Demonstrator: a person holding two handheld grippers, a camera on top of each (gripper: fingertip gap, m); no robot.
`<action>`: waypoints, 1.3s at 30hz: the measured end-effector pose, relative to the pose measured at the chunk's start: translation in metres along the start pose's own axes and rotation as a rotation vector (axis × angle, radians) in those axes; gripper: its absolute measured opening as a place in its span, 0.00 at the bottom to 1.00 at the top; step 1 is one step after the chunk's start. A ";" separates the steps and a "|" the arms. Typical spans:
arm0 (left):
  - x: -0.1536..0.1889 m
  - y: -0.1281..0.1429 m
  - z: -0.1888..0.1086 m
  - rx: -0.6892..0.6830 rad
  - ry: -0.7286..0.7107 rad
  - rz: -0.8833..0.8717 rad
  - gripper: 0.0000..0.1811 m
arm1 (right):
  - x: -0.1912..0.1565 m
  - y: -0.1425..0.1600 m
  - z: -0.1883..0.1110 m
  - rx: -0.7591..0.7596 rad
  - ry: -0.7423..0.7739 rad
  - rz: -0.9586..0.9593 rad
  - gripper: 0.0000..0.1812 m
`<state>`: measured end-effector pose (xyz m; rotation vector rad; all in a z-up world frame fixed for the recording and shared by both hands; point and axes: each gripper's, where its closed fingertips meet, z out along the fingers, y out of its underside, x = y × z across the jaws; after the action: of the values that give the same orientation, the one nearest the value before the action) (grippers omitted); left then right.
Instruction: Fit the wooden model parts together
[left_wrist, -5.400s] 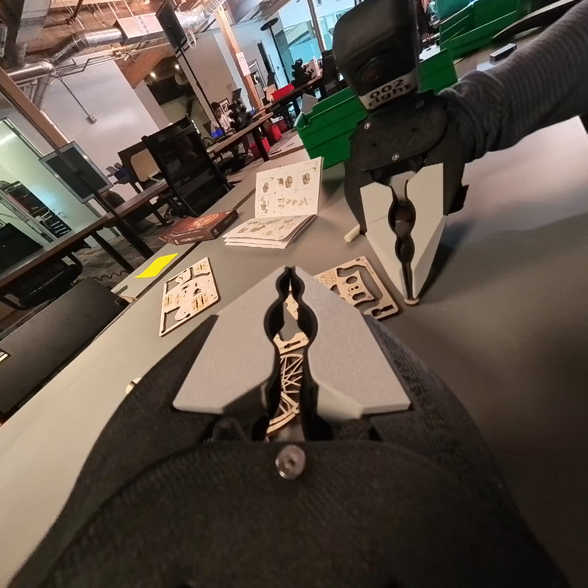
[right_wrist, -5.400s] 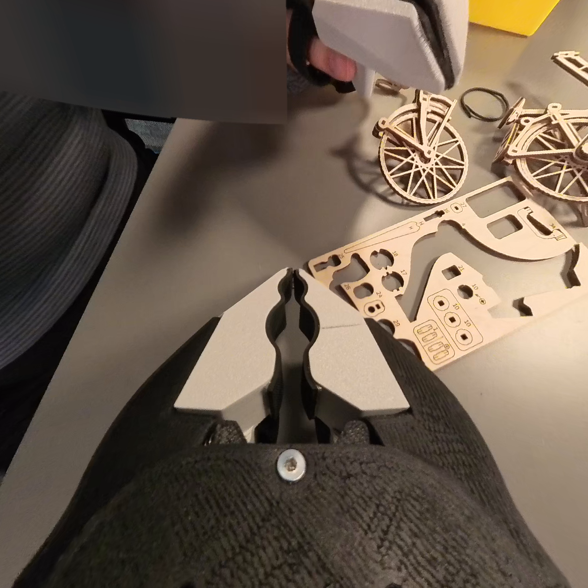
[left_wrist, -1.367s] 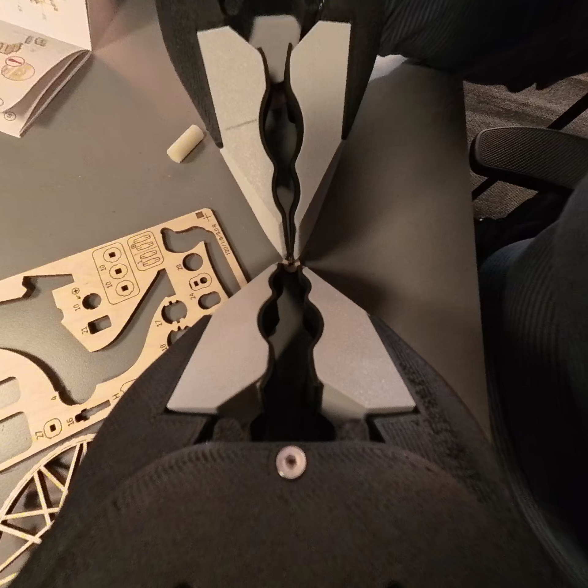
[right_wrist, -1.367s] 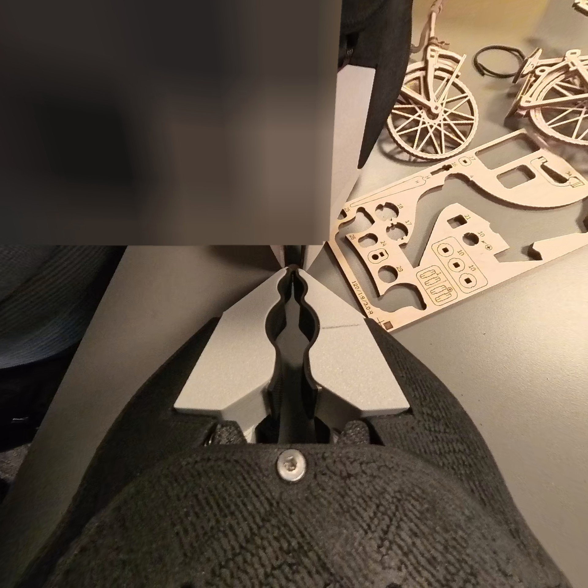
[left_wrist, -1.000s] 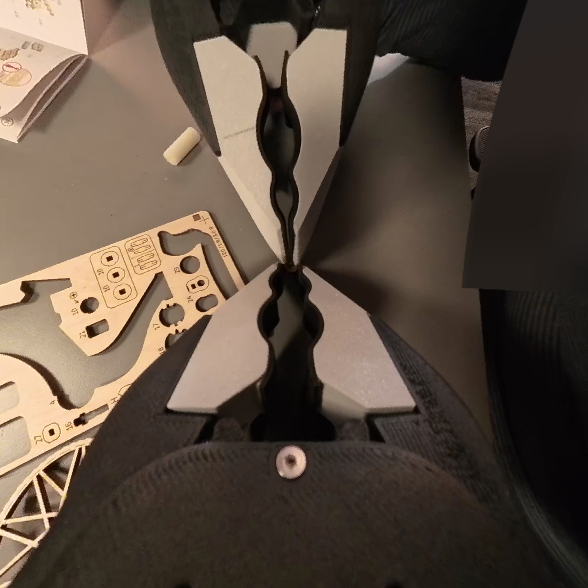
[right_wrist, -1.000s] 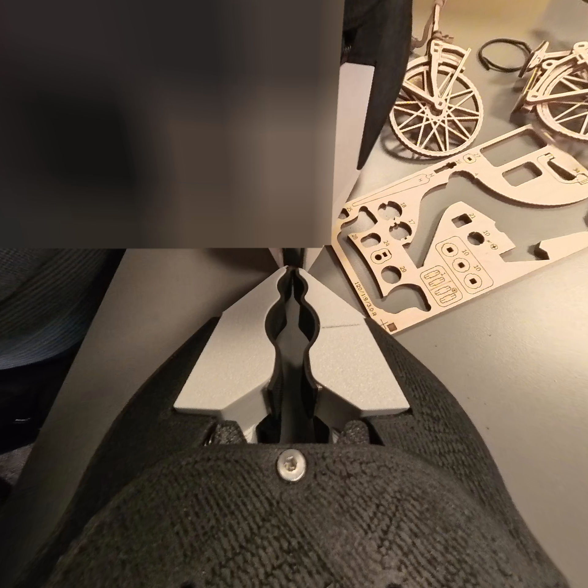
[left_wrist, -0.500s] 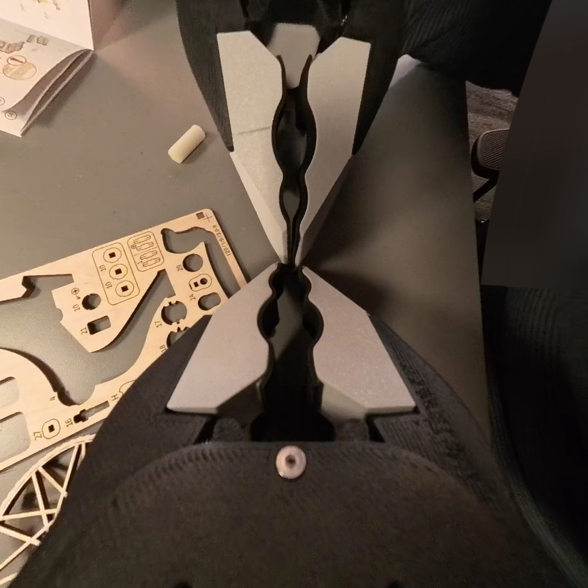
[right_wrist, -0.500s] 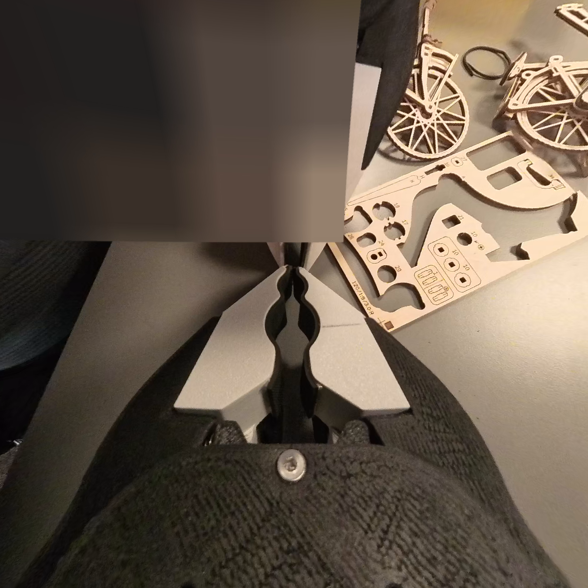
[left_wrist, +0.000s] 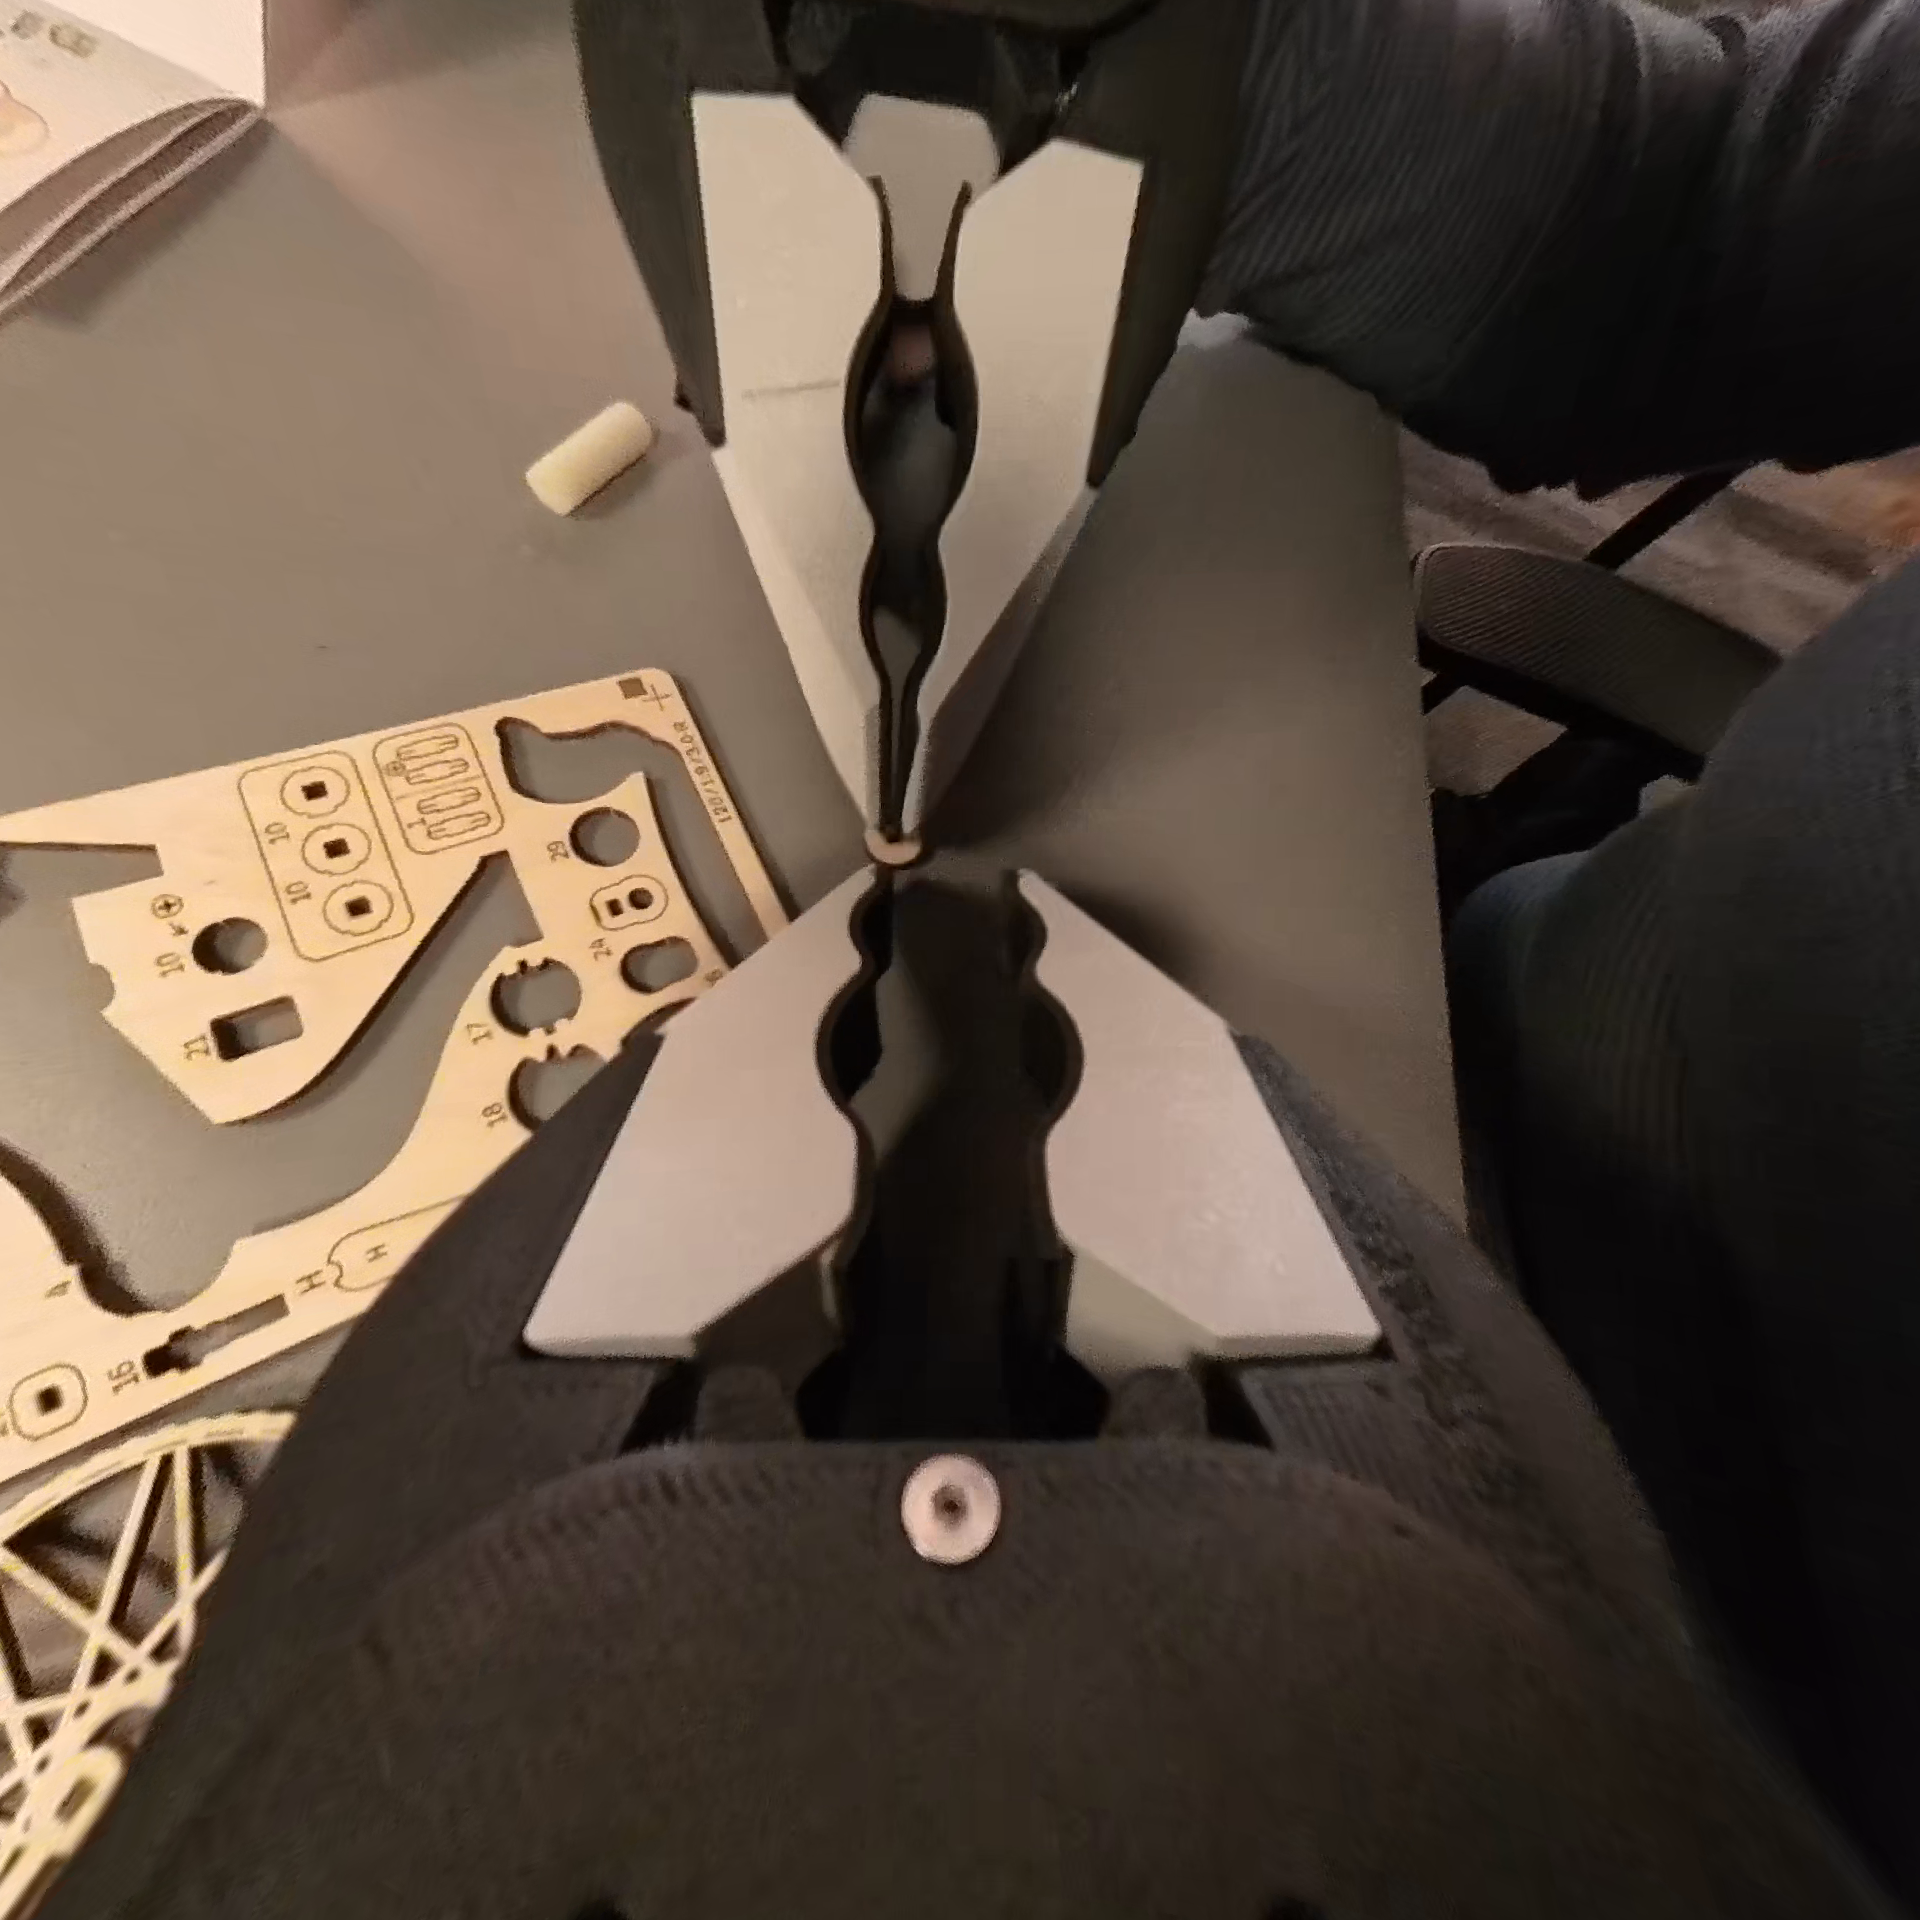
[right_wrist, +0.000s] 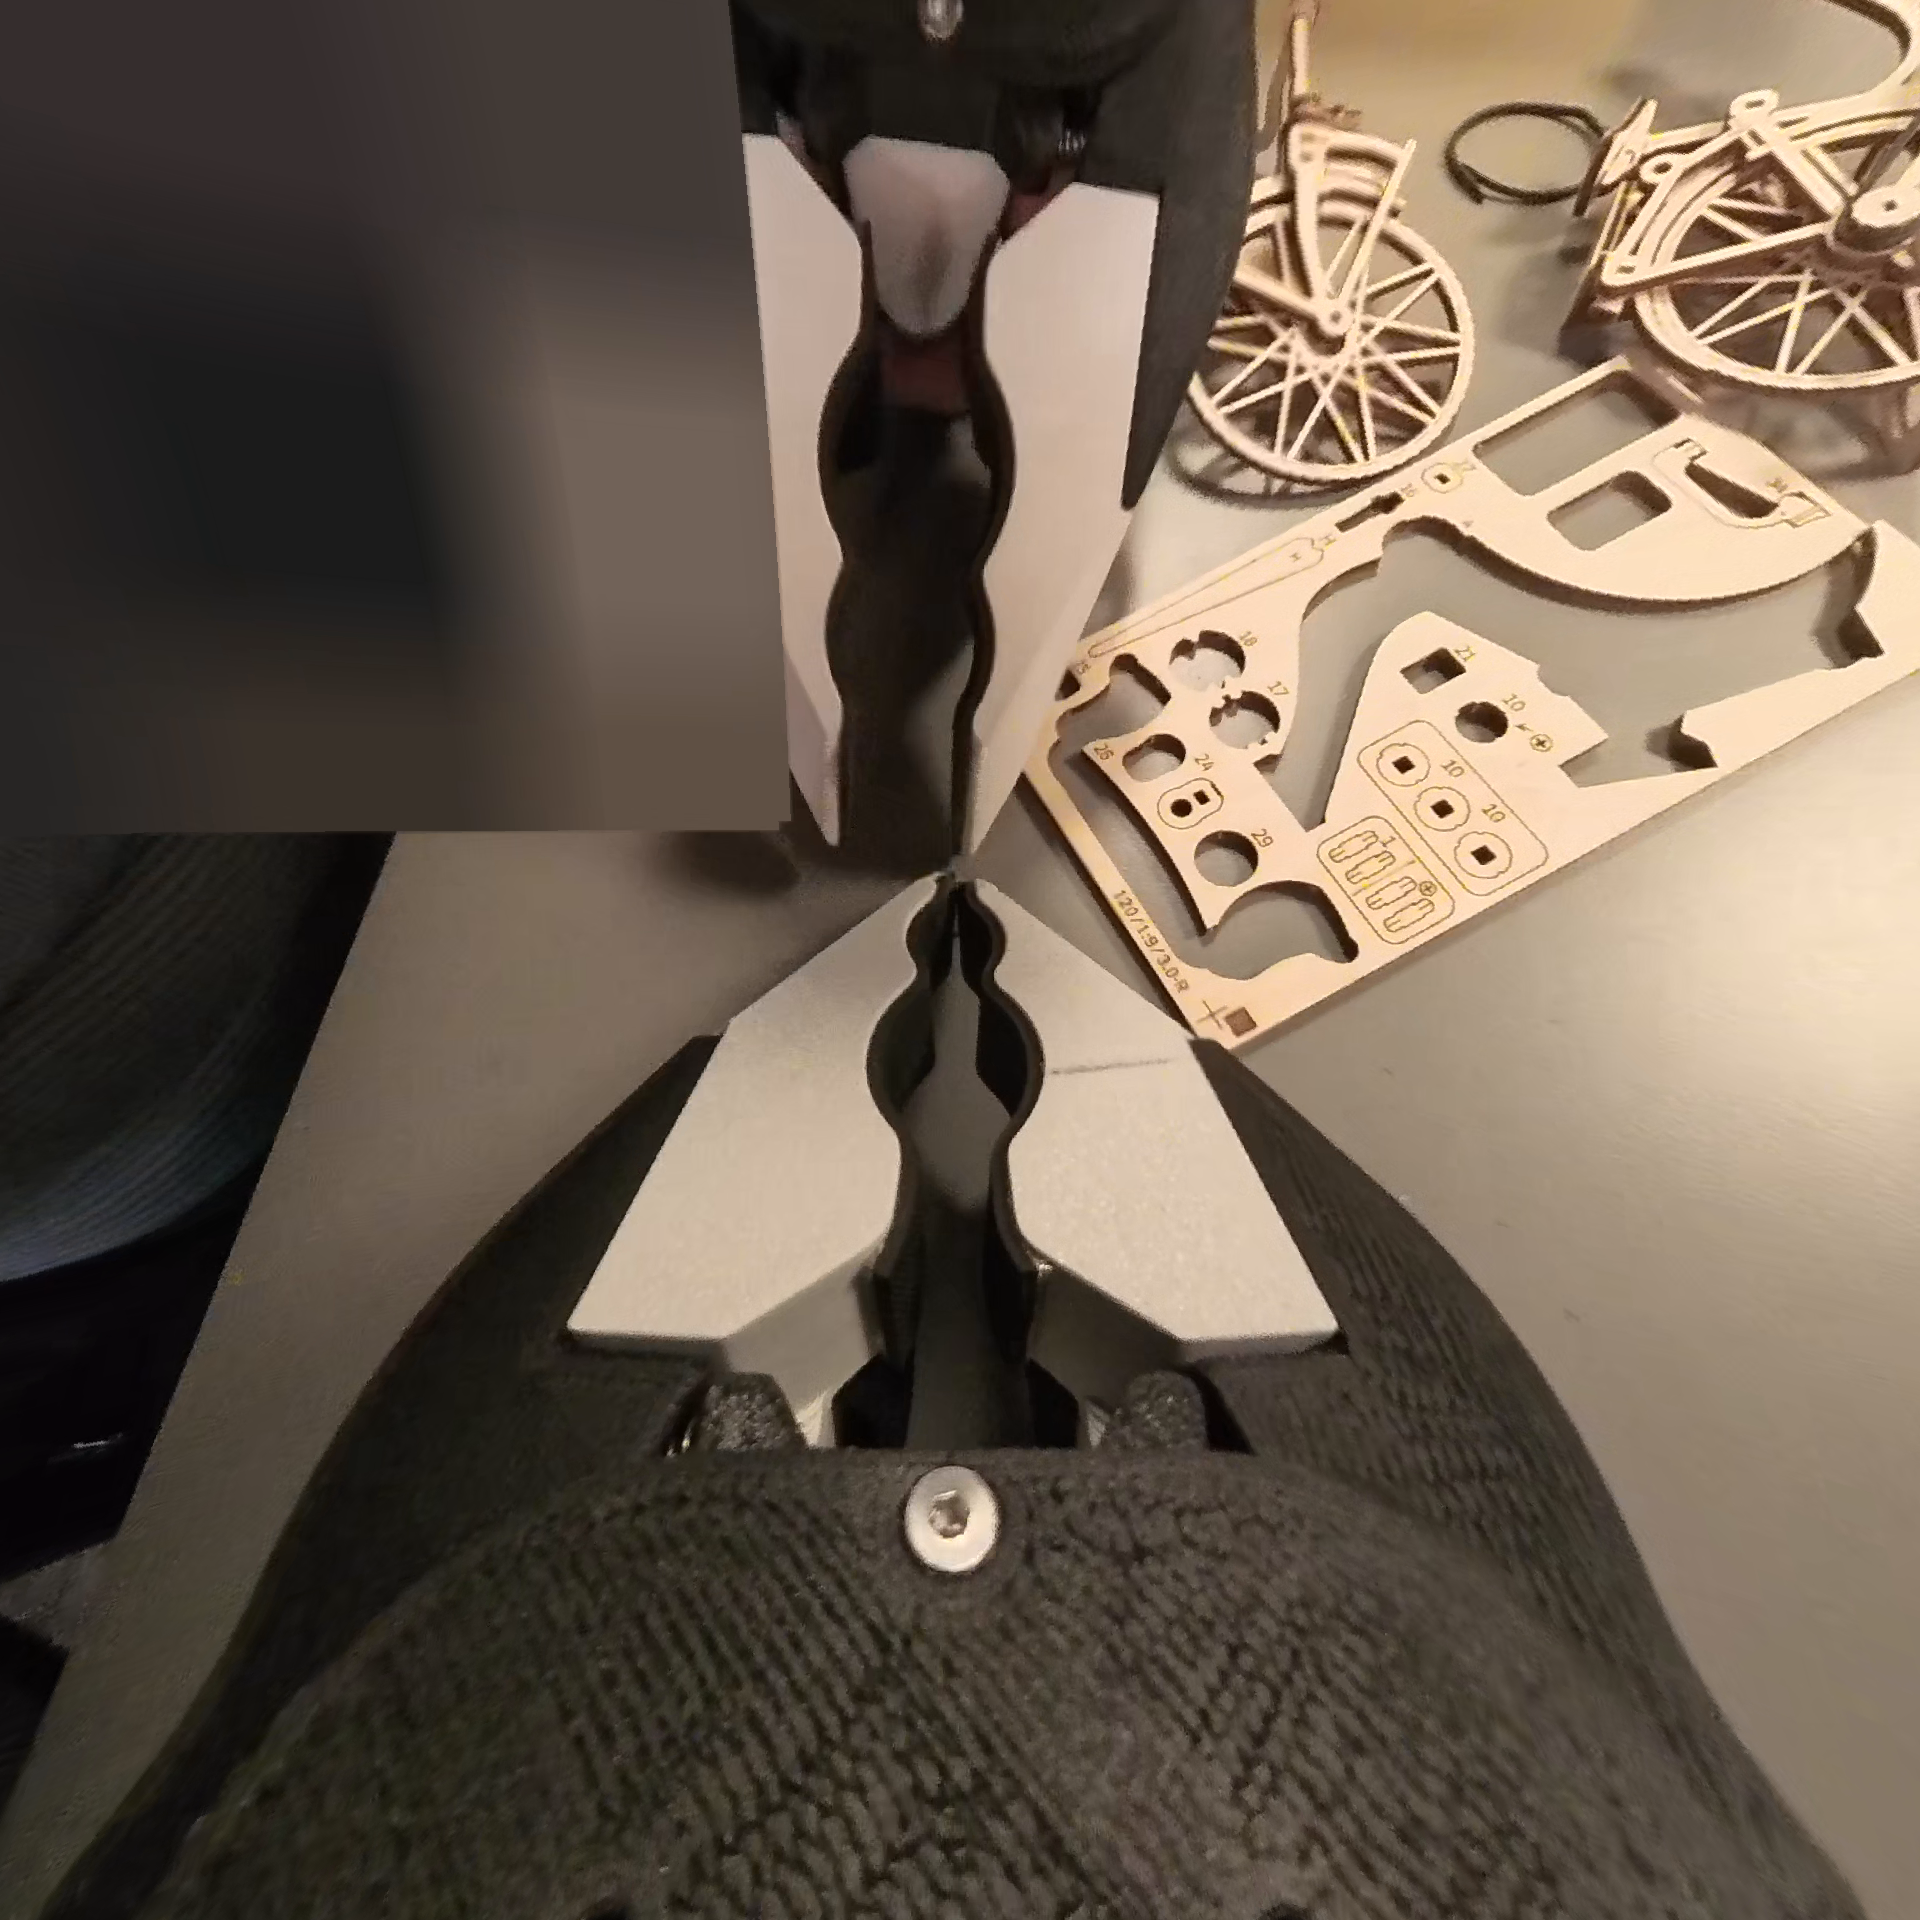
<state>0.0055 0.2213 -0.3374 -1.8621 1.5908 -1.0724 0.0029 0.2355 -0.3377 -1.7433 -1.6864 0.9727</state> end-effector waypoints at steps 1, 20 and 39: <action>-0.001 -0.001 -0.001 0.011 -0.002 -0.009 0.11 | 0.001 -0.002 -0.002 0.017 -0.001 0.007 0.00; -0.008 -0.001 0.004 -0.010 -0.086 0.036 0.08 | 0.000 -0.002 -0.004 0.030 -0.001 -0.011 0.00; -0.009 -0.004 0.012 -0.033 -0.156 0.125 0.05 | 0.000 -0.017 -0.021 0.177 -0.024 0.011 0.00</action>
<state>0.0173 0.2293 -0.3436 -1.7937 1.6184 -0.8313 0.0089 0.2391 -0.3115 -1.6326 -1.5559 1.1157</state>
